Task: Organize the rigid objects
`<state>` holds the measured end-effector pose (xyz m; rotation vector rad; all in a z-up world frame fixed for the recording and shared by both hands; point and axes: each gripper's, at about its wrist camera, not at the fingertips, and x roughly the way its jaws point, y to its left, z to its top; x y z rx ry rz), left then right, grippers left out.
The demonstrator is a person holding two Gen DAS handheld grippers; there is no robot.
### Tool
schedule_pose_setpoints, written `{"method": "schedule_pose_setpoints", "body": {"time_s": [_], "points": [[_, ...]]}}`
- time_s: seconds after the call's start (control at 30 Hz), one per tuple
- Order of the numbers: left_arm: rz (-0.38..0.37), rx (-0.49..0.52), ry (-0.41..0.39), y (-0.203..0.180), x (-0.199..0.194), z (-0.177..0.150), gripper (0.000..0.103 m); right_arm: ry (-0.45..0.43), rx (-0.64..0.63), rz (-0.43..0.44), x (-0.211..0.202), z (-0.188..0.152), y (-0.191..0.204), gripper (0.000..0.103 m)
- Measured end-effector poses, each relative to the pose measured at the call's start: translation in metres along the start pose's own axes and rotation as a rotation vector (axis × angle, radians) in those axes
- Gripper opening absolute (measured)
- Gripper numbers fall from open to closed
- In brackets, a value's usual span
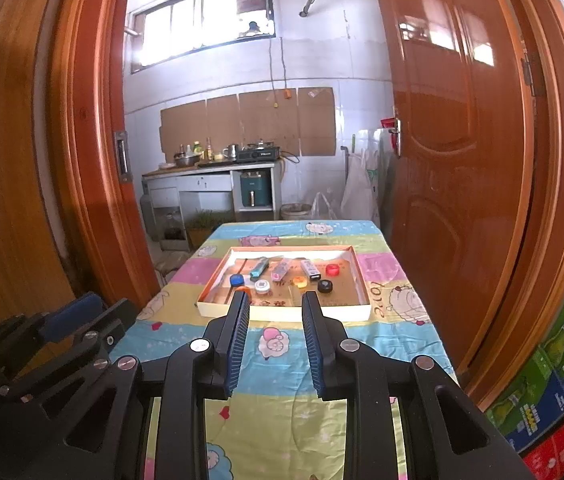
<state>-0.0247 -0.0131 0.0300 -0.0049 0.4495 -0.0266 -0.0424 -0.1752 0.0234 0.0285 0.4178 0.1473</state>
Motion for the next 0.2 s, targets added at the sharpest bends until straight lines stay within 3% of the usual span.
{"method": "schedule_pose_setpoints", "body": {"time_s": [0.2], "points": [[-0.007, -0.009, -0.002, 0.0021, 0.0031, 0.0015, 0.031, 0.008, 0.016, -0.003, 0.0031, 0.0000, -0.0063, 0.028]]}}
